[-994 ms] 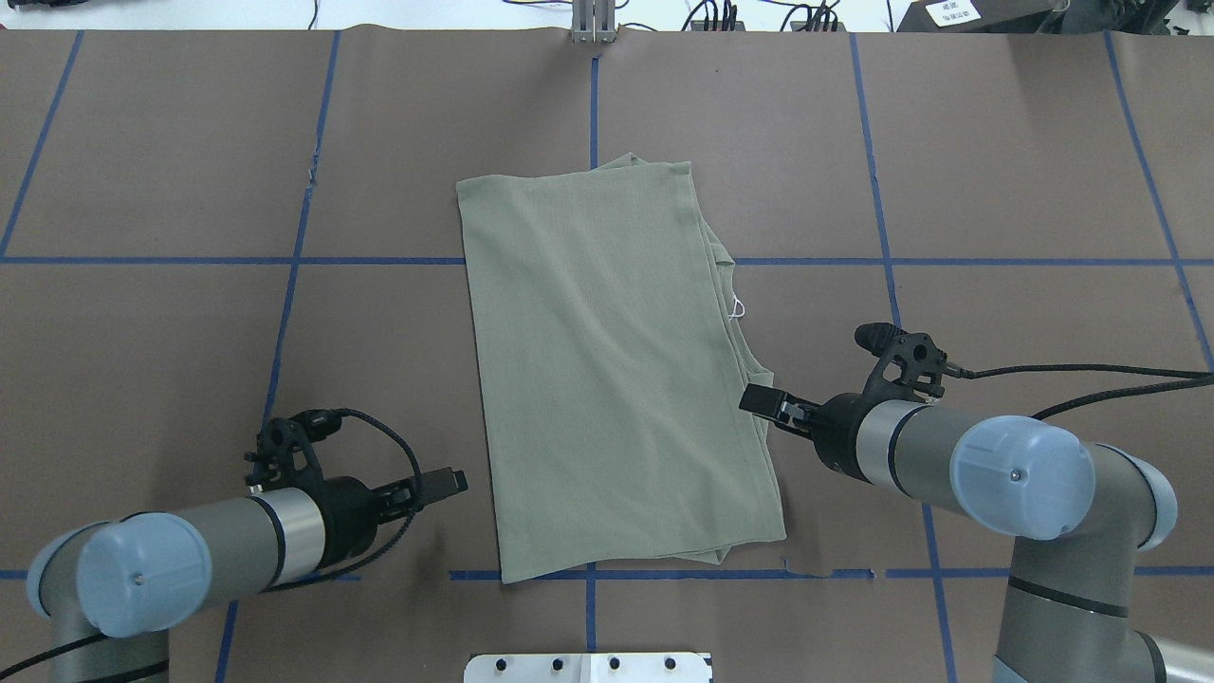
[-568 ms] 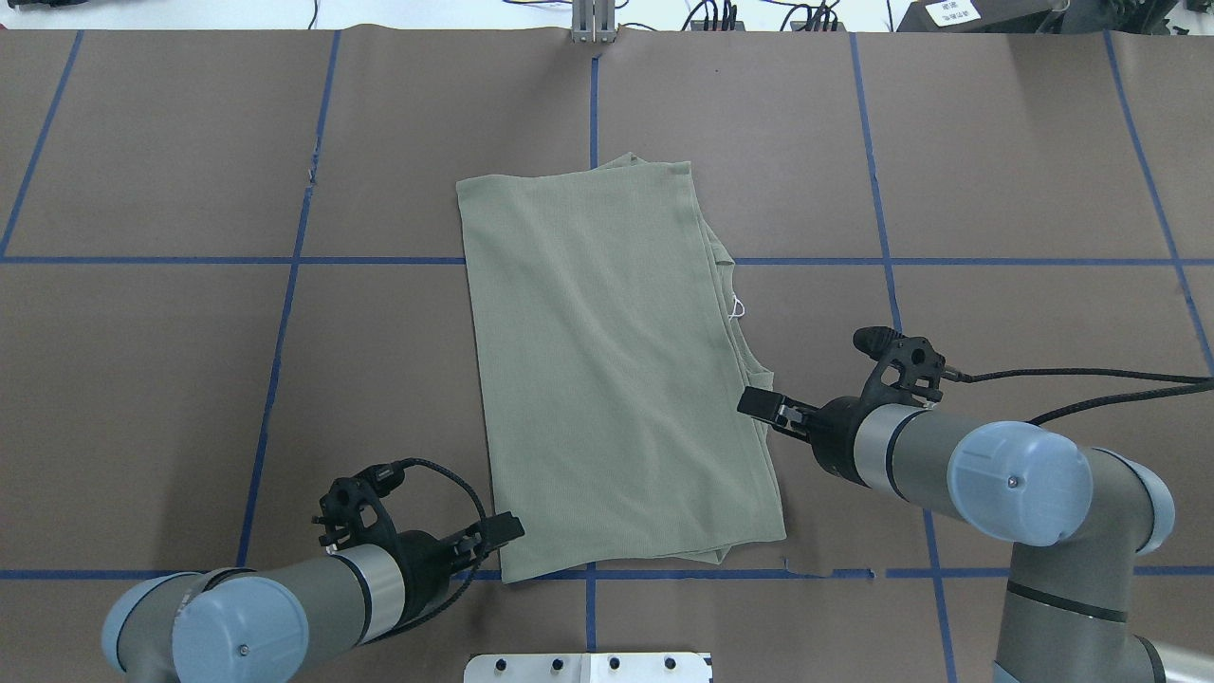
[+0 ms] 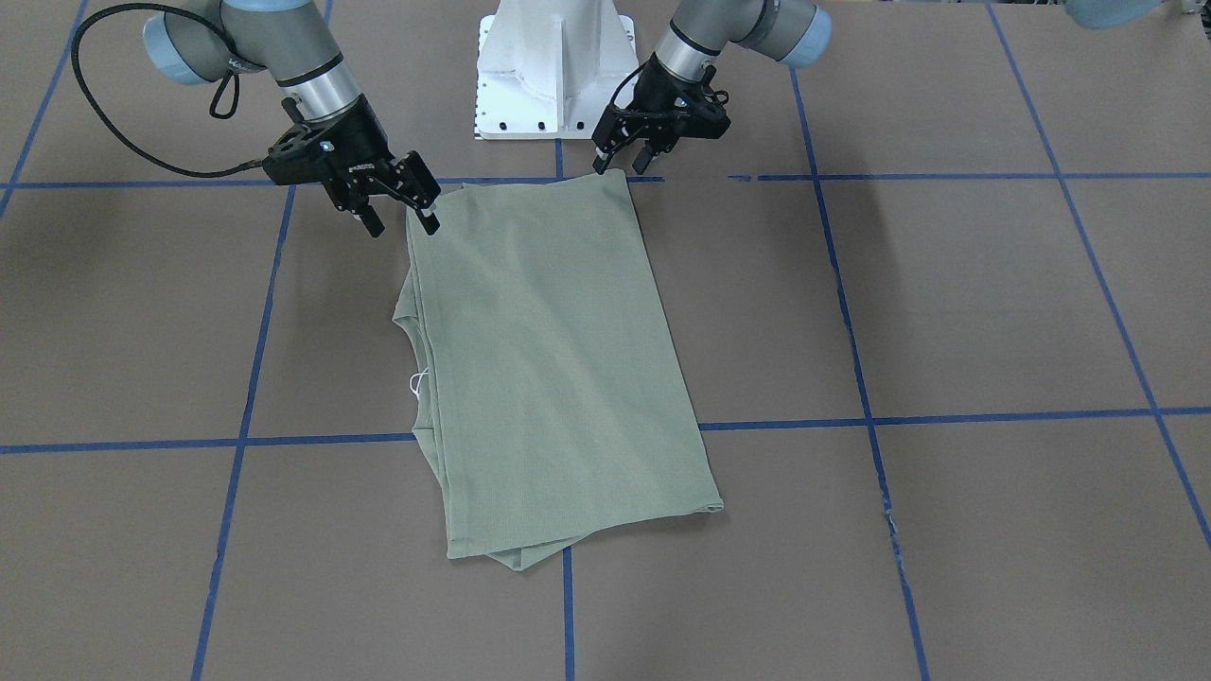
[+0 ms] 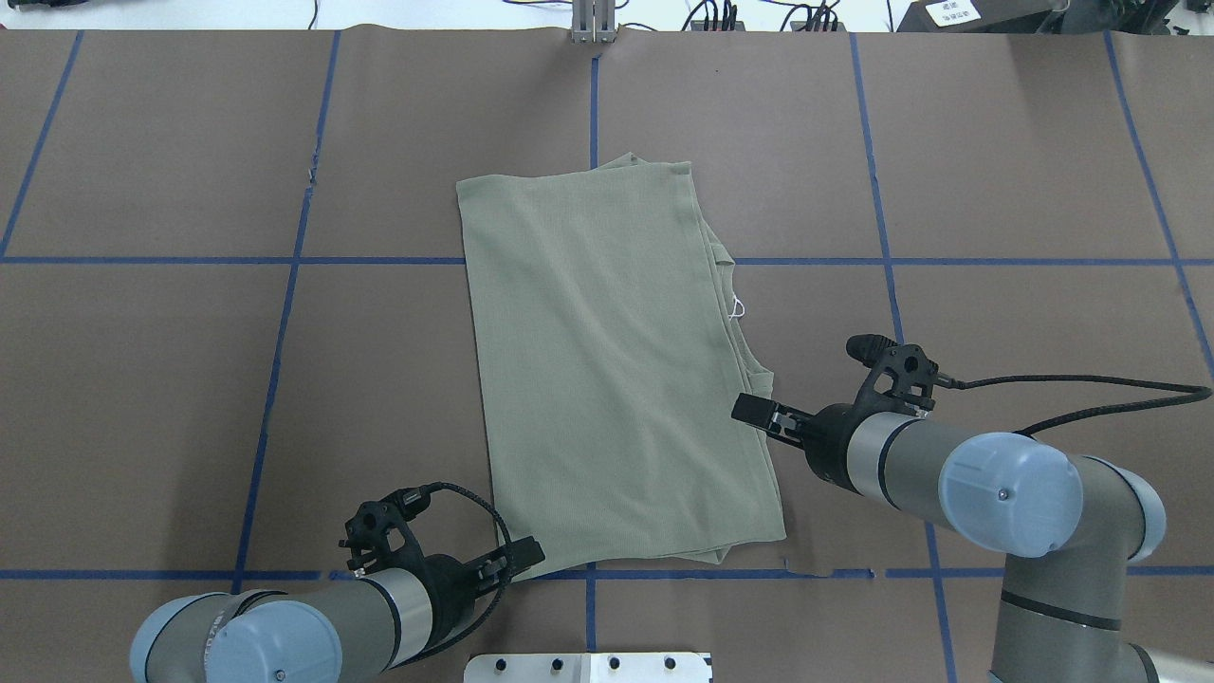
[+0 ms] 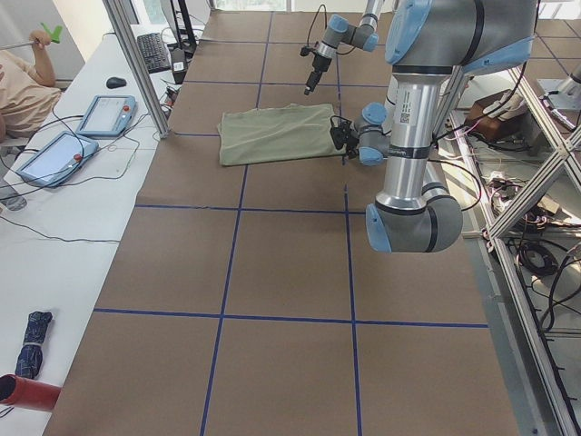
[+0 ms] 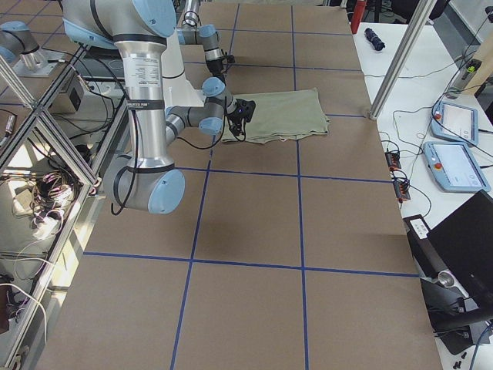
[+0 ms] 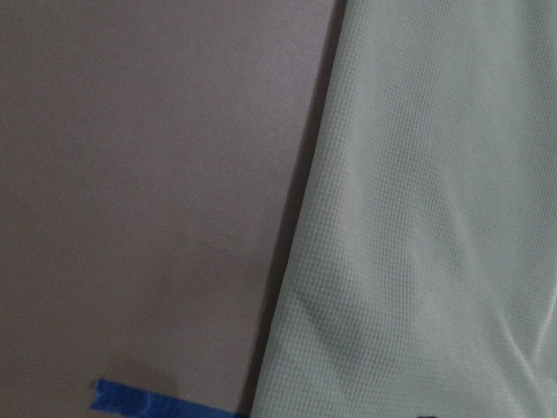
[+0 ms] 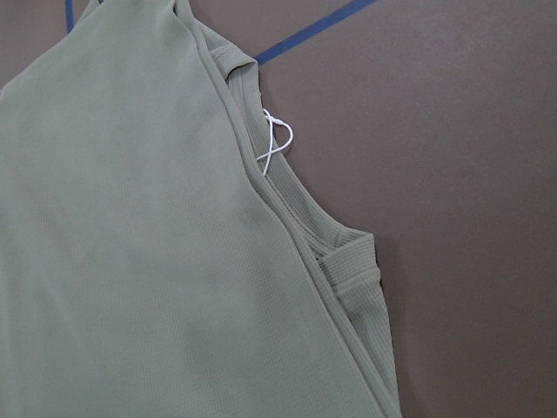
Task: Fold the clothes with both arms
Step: 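Grasp the folded shirt's near edges with both grippers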
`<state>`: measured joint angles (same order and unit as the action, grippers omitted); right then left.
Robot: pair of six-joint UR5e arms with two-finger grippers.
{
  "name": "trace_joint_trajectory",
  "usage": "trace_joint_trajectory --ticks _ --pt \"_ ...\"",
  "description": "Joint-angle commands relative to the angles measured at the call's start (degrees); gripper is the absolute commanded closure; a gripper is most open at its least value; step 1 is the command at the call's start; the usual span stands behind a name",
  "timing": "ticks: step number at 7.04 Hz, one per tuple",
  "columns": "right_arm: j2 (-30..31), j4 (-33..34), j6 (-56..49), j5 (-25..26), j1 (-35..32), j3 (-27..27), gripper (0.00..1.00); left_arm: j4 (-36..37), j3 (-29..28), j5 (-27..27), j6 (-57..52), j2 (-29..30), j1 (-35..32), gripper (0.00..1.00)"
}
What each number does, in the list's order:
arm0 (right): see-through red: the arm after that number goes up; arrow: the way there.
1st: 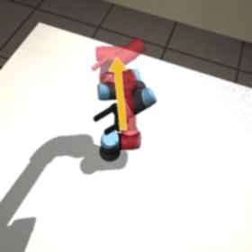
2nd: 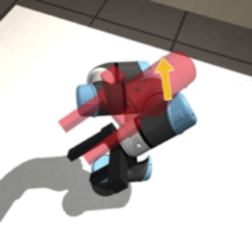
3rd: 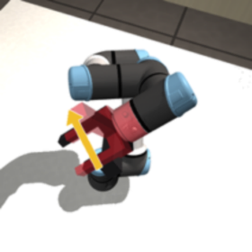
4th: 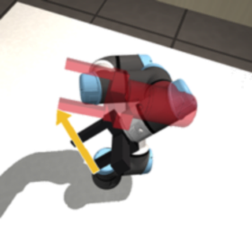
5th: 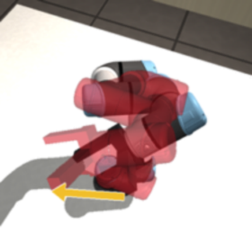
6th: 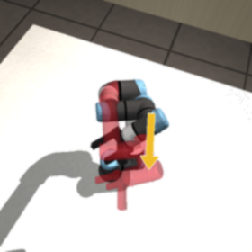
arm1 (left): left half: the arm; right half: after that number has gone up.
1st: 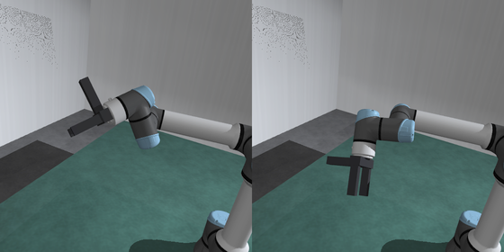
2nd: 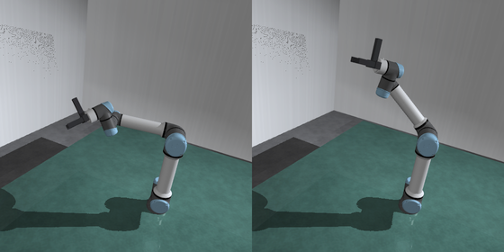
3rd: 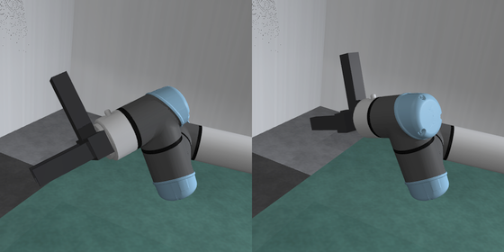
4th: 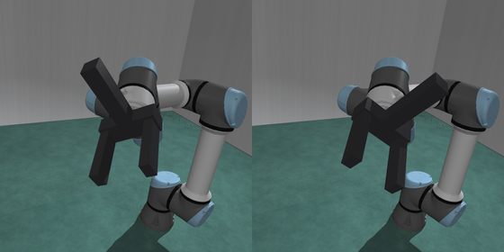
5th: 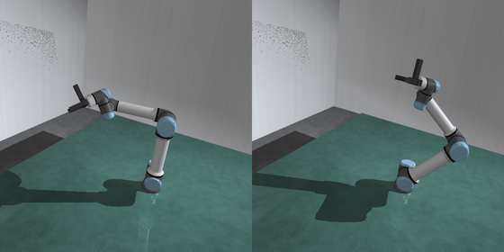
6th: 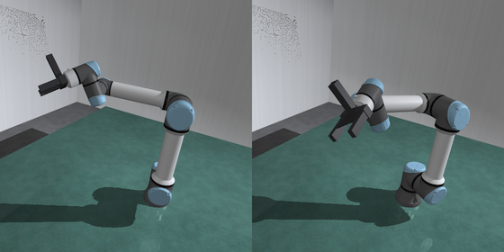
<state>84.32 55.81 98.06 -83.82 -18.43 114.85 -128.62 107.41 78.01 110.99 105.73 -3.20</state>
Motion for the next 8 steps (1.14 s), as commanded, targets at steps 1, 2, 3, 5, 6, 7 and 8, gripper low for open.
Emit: trace_joint_trajectory --ticks 1,2,3,5,6,7,8 --pt "-0.12 0.0 0.02 0.06 0.06 -0.06 0.0 0.04 -0.71 -0.92 0.01 0.97 0.04 0.19" --pt "-0.12 0.0 0.02 0.06 0.15 0.02 0.0 0.04 -0.8 -0.93 0.01 0.97 0.04 0.19" --pt "-0.12 0.0 0.02 0.06 0.15 0.02 0.0 0.04 -0.98 -0.84 -0.08 0.97 0.04 0.19" --pt "-0.2 0.0 0.02 0.06 0.24 0.02 0.0 0.04 -1.41 -0.84 -0.16 0.97 0.13 0.18" --pt "-0.2 0.0 0.02 0.06 0.32 0.02 0.0 0.04 -1.59 -0.84 -0.16 1.23 0.13 0.18" --pt "-0.2 0.0 0.02 0.06 0.41 0.02 0.0 0.04 -1.59 -0.84 -0.16 1.24 0.21 0.19" --pt "-0.2 0.0 0.28 0.06 0.41 0.11 0.0 0.04 -1.68 -0.84 -0.16 1.24 0.13 0.26"
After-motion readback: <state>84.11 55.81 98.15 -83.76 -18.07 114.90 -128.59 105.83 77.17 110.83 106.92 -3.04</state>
